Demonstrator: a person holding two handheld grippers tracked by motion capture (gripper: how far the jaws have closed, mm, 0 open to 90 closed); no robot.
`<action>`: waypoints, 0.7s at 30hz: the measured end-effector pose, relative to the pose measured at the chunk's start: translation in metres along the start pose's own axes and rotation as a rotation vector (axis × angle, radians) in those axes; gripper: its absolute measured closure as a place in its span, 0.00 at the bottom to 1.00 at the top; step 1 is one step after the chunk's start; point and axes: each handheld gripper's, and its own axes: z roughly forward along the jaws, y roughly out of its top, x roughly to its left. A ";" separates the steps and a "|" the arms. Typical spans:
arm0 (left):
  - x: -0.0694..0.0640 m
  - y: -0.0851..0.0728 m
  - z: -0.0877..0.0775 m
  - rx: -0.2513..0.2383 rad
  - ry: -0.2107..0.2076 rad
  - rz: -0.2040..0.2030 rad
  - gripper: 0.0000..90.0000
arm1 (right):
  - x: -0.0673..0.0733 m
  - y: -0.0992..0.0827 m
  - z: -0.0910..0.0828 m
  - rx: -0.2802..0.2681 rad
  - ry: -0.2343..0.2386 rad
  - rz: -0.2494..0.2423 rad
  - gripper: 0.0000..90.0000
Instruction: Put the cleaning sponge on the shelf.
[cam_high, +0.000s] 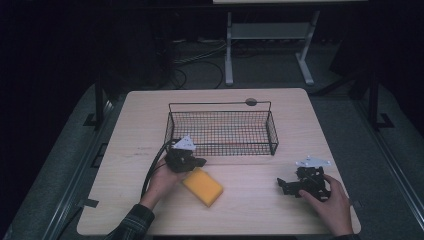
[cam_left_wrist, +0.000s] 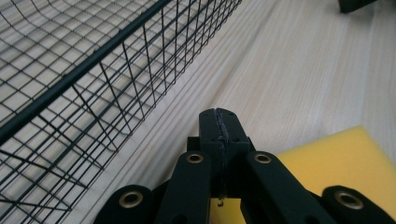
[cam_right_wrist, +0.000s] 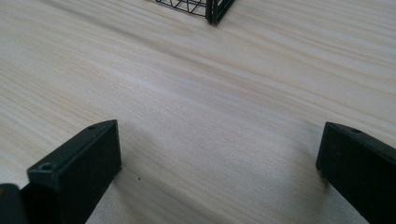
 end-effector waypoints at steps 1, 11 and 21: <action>0.001 -0.001 0.000 0.003 -0.001 -0.004 1.00 | 0.000 0.000 0.000 0.000 0.000 0.000 0.00; 0.002 -0.006 -0.002 0.025 -0.004 -0.020 1.00 | 0.000 0.000 0.000 0.000 0.000 0.000 0.00; 0.003 -0.018 -0.013 0.039 -0.006 -0.037 1.00 | 0.000 0.000 0.000 0.000 0.000 0.000 0.00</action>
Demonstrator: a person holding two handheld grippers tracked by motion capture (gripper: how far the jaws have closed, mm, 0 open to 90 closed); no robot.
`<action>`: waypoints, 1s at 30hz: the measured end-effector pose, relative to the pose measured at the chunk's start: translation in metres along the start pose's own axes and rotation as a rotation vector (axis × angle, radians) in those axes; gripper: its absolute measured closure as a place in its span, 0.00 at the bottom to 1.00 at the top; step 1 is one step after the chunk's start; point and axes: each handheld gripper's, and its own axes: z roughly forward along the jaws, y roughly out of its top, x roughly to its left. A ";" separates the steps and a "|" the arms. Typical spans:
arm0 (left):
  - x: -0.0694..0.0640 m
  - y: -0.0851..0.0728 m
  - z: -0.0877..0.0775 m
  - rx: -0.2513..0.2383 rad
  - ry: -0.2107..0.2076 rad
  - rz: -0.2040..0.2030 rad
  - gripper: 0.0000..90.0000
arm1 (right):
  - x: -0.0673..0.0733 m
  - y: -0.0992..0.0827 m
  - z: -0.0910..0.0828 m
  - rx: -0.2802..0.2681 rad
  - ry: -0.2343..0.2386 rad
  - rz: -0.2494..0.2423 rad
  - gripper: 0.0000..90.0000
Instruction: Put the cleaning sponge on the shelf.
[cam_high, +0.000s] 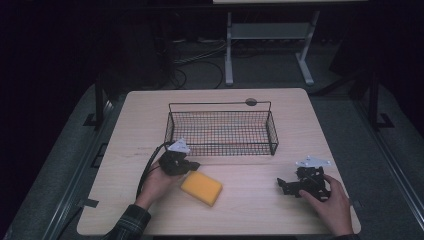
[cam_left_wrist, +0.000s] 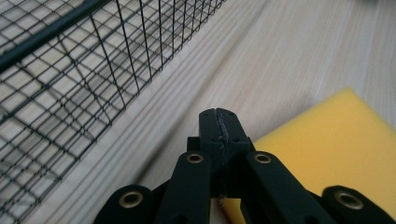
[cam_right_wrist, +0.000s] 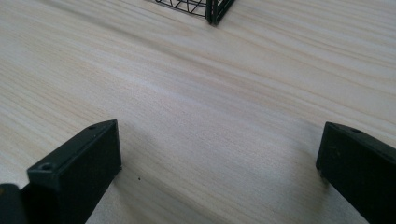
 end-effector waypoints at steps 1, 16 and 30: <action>0.000 -0.002 -0.001 -0.003 -0.002 -0.004 1.00 | 0.000 0.000 0.000 0.000 0.000 0.000 0.00; -0.014 -0.026 -0.019 0.026 -0.009 -0.023 1.00 | 0.000 0.000 0.001 -0.002 0.001 -0.003 0.00; -0.027 -0.041 -0.032 0.019 -0.017 -0.042 1.00 | 0.000 0.001 0.001 0.000 0.002 -0.005 0.00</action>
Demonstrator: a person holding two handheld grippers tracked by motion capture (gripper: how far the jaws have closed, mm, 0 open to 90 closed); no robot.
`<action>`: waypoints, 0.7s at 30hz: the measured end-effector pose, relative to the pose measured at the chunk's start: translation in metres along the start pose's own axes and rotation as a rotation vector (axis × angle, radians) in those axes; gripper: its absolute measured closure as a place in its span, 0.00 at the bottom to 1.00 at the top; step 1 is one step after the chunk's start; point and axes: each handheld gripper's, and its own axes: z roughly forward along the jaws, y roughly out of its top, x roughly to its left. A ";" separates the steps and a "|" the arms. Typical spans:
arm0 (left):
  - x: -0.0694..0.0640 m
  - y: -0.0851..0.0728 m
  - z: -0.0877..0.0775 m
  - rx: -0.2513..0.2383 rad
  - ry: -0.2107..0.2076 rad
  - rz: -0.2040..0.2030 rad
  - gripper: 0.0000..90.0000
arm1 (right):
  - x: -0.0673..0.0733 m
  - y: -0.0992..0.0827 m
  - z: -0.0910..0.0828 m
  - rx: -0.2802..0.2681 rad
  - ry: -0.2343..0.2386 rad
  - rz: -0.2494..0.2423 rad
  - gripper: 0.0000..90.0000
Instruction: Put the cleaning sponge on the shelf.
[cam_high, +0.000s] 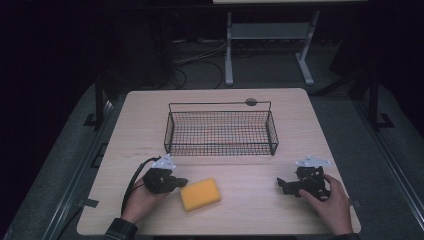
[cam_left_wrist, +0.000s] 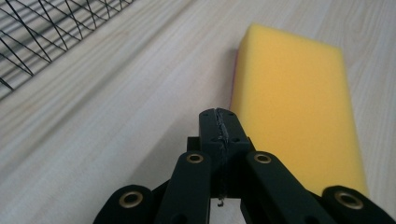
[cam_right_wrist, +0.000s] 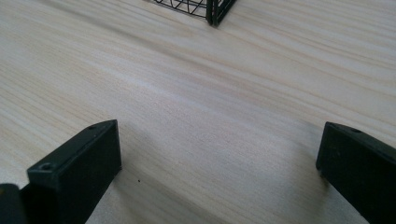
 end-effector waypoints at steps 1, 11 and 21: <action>-0.001 -0.001 -0.001 0.003 0.001 0.003 1.00 | 0.000 0.000 0.000 0.000 0.000 0.000 0.00; -0.002 -0.003 -0.004 0.000 0.016 -0.014 1.00 | 0.000 0.000 0.000 0.000 0.000 0.000 0.00; 0.003 0.003 -0.018 -0.012 0.042 -0.018 0.79 | 0.000 0.000 0.000 0.000 0.000 0.000 0.00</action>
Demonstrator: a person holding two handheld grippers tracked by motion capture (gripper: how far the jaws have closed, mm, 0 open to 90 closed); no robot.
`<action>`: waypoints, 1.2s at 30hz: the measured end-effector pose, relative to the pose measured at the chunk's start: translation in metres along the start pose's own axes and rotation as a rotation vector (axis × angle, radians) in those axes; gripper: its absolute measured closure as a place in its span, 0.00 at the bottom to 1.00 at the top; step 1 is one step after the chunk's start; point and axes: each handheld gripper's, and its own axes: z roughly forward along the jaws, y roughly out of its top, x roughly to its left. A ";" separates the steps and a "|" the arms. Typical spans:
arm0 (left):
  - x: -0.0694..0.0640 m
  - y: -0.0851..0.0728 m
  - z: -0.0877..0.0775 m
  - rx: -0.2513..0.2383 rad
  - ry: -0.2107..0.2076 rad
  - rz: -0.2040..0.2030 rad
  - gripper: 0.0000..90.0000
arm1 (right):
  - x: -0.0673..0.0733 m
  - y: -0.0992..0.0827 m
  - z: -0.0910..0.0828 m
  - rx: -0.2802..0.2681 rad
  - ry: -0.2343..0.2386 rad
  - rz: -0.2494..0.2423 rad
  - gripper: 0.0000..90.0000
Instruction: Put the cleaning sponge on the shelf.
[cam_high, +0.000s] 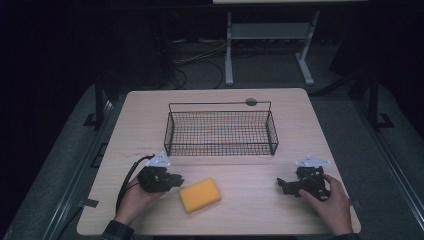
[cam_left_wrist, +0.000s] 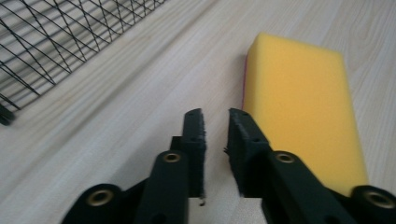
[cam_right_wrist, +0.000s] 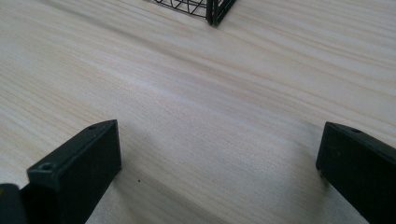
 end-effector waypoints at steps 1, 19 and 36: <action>0.000 0.002 -0.002 0.003 0.001 0.000 0.79 | 0.000 0.000 0.000 0.000 0.000 0.000 0.00; -0.019 0.022 0.001 0.096 -0.019 0.047 0.16 | 0.000 0.000 0.000 0.000 0.000 0.000 0.00; -0.044 0.039 0.021 0.190 -0.046 0.130 0.04 | 0.000 0.000 0.000 0.000 0.001 -0.001 0.00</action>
